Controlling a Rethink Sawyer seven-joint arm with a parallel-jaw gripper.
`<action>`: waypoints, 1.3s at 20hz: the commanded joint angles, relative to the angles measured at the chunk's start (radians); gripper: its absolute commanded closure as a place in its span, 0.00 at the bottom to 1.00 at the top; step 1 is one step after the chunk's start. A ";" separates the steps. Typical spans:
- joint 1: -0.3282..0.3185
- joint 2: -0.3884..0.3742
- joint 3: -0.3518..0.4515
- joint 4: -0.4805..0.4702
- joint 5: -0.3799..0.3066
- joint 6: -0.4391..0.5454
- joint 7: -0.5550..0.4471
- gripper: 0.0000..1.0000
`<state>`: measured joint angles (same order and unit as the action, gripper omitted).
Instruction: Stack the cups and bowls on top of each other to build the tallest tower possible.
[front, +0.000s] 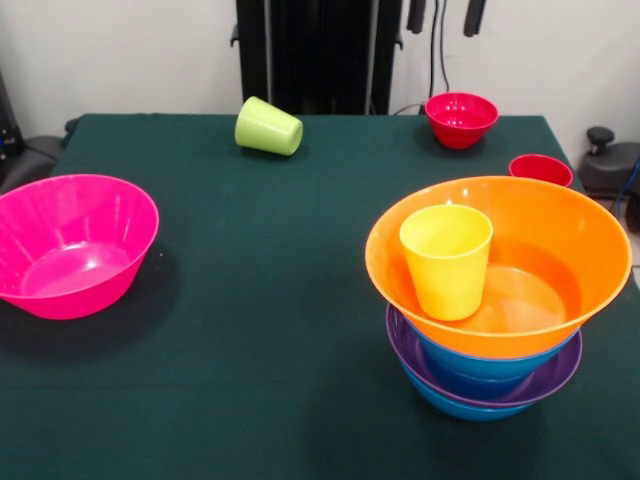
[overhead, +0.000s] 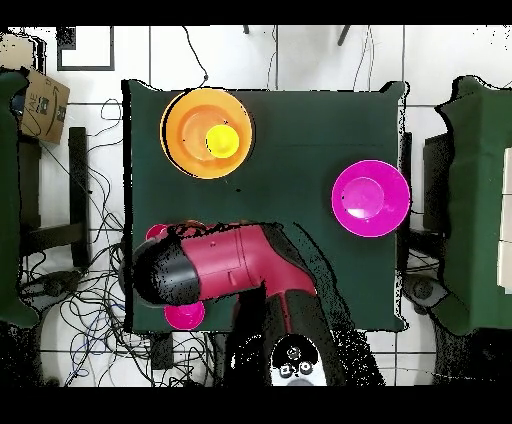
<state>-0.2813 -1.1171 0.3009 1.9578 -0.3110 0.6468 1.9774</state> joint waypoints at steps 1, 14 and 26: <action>0.037 0.084 -0.083 0.094 -0.104 -0.066 0.133 0.00; 0.149 0.142 -0.163 0.074 -0.061 -0.100 0.180 0.00; 0.232 0.246 -0.239 0.040 -0.029 -0.164 0.205 0.00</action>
<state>-0.0810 -0.9752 0.0933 1.9802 -0.3336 0.5421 1.9778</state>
